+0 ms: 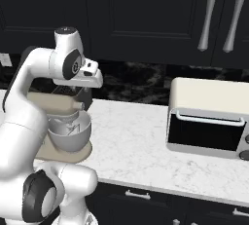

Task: Navigate to the fridge.

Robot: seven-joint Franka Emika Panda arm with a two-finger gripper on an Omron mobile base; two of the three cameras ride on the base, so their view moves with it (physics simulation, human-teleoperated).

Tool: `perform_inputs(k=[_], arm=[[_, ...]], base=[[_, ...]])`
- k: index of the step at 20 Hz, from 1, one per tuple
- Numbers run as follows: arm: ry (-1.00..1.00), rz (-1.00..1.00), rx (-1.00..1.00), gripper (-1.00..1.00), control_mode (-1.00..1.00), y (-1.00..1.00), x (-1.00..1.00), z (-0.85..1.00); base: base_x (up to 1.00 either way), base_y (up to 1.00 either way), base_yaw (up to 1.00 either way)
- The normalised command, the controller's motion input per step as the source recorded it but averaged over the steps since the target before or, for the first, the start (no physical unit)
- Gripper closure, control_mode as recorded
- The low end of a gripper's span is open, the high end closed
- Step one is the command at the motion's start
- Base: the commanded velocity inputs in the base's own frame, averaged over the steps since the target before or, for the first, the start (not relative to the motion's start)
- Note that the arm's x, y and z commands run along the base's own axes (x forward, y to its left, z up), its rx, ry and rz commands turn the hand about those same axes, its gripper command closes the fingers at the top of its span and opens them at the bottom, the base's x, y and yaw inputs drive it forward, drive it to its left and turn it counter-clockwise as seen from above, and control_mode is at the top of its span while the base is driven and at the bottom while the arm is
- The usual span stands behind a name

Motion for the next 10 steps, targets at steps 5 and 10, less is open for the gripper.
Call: perform_inputs(k=[5,10], arm=[[0.0,0.0,0.0,-1.0,-1.0,-0.03,-0.45,-0.03],[0.0,0.0,0.0,-1.0,-1.0,0.0,-0.84,-0.35]], base=[[0.0,0.0,0.0],[0.0,0.0,0.0]])
